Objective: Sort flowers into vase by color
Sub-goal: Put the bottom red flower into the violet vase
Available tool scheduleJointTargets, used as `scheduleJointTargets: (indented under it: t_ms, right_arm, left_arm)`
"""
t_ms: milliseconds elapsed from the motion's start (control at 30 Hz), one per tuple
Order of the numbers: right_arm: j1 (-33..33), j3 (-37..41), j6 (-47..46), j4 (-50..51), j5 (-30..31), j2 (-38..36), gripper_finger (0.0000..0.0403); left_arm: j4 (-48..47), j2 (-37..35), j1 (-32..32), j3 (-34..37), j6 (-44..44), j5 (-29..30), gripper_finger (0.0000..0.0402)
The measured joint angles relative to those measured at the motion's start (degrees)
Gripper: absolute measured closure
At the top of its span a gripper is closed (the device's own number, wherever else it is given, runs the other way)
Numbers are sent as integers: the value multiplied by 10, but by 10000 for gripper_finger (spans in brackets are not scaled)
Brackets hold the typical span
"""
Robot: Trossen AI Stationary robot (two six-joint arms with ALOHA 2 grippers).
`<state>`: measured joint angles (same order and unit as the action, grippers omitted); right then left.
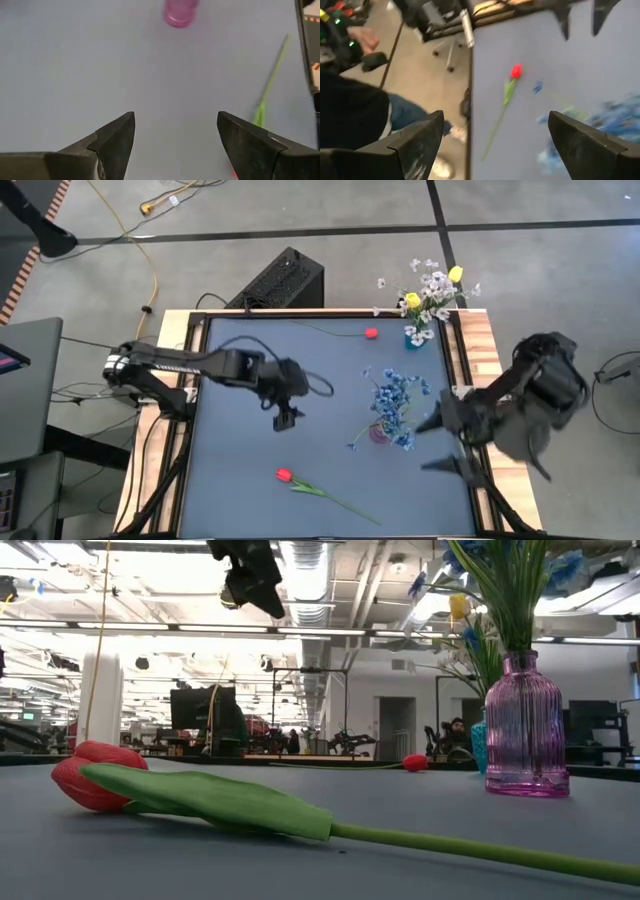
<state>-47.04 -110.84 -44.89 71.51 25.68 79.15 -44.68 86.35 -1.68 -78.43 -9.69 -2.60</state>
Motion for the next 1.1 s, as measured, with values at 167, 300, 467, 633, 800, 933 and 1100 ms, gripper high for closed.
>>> scheduleJointTargets:
  t_ms: [167,300,467,633,800,933,1100]
  right_arm:
    - [-60,67,-47,-45,12,0,17]
    - [-66,117,-89,-84,16,7,17]
    - [-64,127,-133,-148,-9,60,17]
    - [-65,128,-171,-233,-41,136,17]
    - [-60,128,-231,-250,-63,208,17]
    - [-56,128,-241,-277,-78,270,17]
    - [-31,128,-243,-315,-137,353,17]
  left_arm:
    - [44,26,-73,0,-34,8,130]
    - [65,49,-131,0,-13,25,130]
    - [64,58,-176,0,-42,42,130]
    - [61,53,-202,0,-64,58,130]
    - [59,57,-253,0,-59,69,130]
    - [77,57,-289,0,-43,118,130]
    - [87,57,-319,0,-37,135,130]
